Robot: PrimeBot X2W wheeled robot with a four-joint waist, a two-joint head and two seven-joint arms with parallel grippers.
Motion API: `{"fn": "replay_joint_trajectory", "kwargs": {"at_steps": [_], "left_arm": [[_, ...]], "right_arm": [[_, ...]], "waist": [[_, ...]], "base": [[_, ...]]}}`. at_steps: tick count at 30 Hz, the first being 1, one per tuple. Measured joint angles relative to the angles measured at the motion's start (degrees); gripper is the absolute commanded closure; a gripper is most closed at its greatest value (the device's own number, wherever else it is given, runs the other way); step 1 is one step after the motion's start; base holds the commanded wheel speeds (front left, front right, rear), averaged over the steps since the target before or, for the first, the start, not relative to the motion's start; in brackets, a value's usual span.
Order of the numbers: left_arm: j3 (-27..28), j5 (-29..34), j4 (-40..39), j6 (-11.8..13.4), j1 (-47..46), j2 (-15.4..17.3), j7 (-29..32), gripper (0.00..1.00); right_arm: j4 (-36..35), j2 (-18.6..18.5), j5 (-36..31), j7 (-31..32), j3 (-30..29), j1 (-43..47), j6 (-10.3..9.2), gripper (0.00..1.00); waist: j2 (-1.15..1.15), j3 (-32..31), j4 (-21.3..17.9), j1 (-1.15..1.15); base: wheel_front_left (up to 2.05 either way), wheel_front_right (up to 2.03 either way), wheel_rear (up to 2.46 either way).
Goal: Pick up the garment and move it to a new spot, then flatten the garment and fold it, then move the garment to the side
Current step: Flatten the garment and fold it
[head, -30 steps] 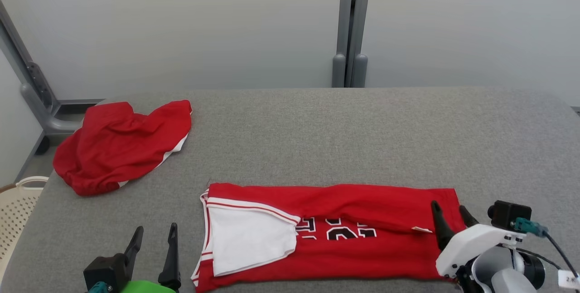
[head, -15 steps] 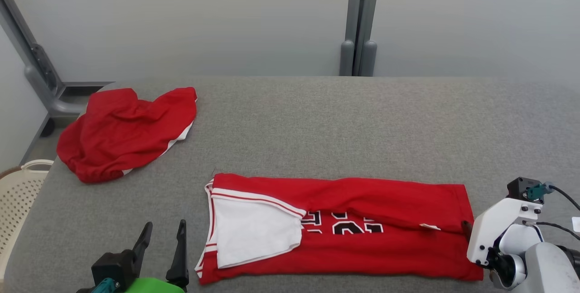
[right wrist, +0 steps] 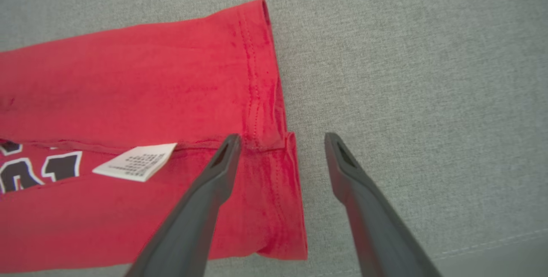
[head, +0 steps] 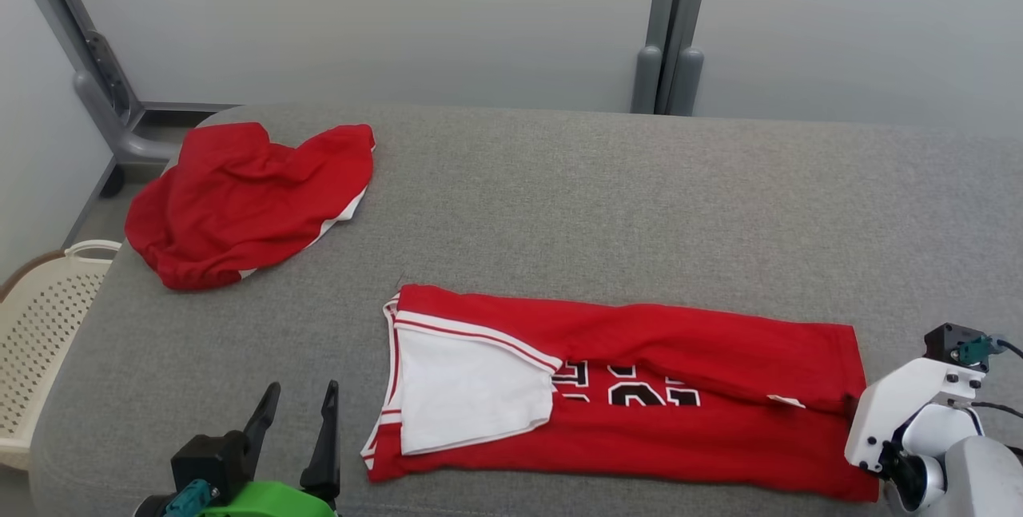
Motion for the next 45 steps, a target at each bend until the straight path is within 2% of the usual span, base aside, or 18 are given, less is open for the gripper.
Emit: {"fn": "replay_joint_trajectory", "kwargs": {"at_steps": [7, 22, 32, 33, 34, 36, 37, 45], "left_arm": [[-0.2, 0.0, 0.3, -0.2, -0.2, 0.3, 0.1, 0.0], [-1.0, 0.0, -0.2, -0.6, -1.3, 0.7, 1.3, 0.0], [-1.5, -0.1, -0.1, -0.6, -2.0, 0.9, 1.5, 0.0], [-1.6, -0.1, 0.0, -0.7, -2.0, 0.9, 1.5, 0.0], [-1.6, -0.1, 0.0, -0.7, -2.0, 0.9, 1.5, 0.0], [-1.8, -0.2, 0.0, -0.7, -2.1, 0.9, 1.5, 0.0], [-1.8, -0.2, 0.1, -0.7, -2.1, 0.8, 1.5, 0.0], [-2.1, -0.6, 0.1, -0.7, -2.2, 0.8, 1.6, 0.0]], "right_arm": [[1.4, 0.0, 0.6, -1.6, -2.6, -1.3, 0.0, 0.0], [11.5, -0.1, -1.8, -4.4, -6.9, -4.6, 0.0, 0.0], [16.7, -0.4, -3.2, -2.3, -8.7, -9.4, -0.02, 0.0], [17.1, -0.4, -3.2, -2.3, -8.7, -9.8, -0.02, 0.19], [17.6, -0.4, -3.2, -2.2, -8.7, -10.1, -0.02, 0.6], [18.4, -0.4, -3.2, -1.9, -8.8, -10.6, -0.01, 0.91], [18.9, -0.4, -3.2, -1.7, -8.8, -10.8, -0.01, 1.0], [20.1, -0.1, -4.6, -1.1, -10.4, -11.2, 0.09, 1.0]], "waist": [[0.0, 0.4, 0.7, 0.0], [0.0, 2.2, 2.8, 0.0], [0.0, 2.8, 3.8, 0.0], [0.0, 2.8, 3.9, 0.0], [0.0, 2.8, 4.0, 0.0], [0.0, 2.7, 4.1, 0.0], [0.0, 2.6, 4.1, 0.0], [0.0, 2.3, 4.1, 0.0]], "base": [[0.0, 0.0, 0.0], [0.0, 0.0, 0.0], [0.0, 0.0, 0.0], [0.0, 0.0, 0.0], [0.0, 0.0, 0.0], [0.0, 0.0, 0.0], [0.0, 0.0, 0.0], [0.0, 0.0, 0.0]]}}
